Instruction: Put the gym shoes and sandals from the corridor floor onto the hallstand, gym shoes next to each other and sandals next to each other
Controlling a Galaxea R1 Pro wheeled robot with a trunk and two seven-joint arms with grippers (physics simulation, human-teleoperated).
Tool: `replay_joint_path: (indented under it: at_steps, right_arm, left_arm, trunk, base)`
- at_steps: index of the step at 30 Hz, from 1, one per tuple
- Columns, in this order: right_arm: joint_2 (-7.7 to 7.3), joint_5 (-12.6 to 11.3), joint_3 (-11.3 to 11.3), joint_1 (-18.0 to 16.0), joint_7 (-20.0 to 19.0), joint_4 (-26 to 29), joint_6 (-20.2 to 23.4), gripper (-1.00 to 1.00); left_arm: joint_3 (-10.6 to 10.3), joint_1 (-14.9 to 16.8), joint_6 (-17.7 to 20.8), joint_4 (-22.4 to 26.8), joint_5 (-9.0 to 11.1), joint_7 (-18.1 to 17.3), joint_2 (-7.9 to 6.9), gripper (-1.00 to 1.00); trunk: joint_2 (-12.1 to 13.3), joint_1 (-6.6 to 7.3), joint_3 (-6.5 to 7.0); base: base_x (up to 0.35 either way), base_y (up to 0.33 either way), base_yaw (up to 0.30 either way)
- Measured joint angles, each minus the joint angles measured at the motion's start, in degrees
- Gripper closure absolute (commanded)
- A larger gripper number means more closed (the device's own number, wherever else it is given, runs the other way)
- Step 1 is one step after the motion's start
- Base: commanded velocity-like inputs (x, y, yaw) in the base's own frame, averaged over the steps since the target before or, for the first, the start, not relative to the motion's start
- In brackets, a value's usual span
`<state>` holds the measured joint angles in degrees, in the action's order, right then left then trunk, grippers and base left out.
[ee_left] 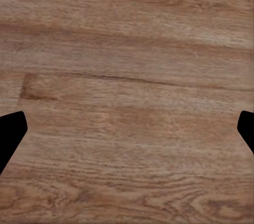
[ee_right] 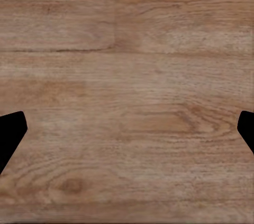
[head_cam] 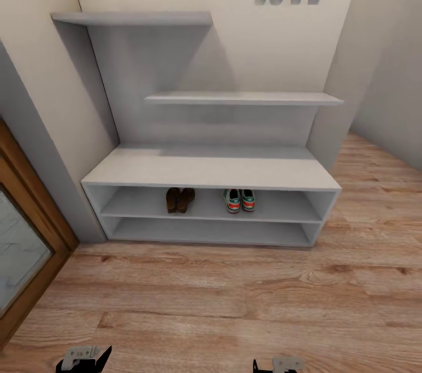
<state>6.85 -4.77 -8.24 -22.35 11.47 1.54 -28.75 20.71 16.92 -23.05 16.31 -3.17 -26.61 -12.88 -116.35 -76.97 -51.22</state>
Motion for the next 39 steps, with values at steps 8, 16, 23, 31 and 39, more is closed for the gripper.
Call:
replay_joint_path:
  at_steps: [8, 16, 23, 31, 39]
  right_arm:
    - [-0.21, 0.16, 0.08, 0.09, 0.1, -0.05, 0.04, -1.0]
    - [-2.41, 0.21, 0.05, 0.36, 0.13, -0.02, 0.02, -1.0]
    - [-2.95, 0.23, 0.02, 0.42, 0.16, -0.01, 0.0, -1.0]
    - [-3.01, 0.23, 0.02, 0.5, 0.12, 0.0, 0.0, -1.0]
    - [-3.07, 0.23, 0.03, 0.5, 0.11, 0.0, 0.0, -1.0]
  left_arm:
    - [0.0, 0.0, 0.0, 0.01, 0.0, 0.0, 0.16, -1.0]
    - [0.0, 0.0, 0.0, 0.0, 0.0, 0.0, 0.2, -1.0]
    - [0.0, 0.0, 0.0, 0.03, 0.06, 0.01, 0.2, -1.0]
    - [0.0, 0.0, 0.0, 0.07, 0.08, 0.01, 0.2, -1.0]
    - [-0.01, 0.0, 0.0, 0.08, 0.07, 0.01, 0.21, -1.0]
  trunk:
    - [3.21, 1.76, 1.44]
    - [6.42, 3.51, 2.87]
    - [9.23, 5.05, 4.13]
    - [12.43, 6.81, 5.57]
    - [14.45, 7.92, 6.47]
  base:
    - [0.0, 0.0, 0.0]
    - [0.0, 0.0, 0.0]
    - [0.0, 0.0, 0.0]
    - [0.0, 0.0, 0.0]
    - [0.0, 0.0, 0.0]
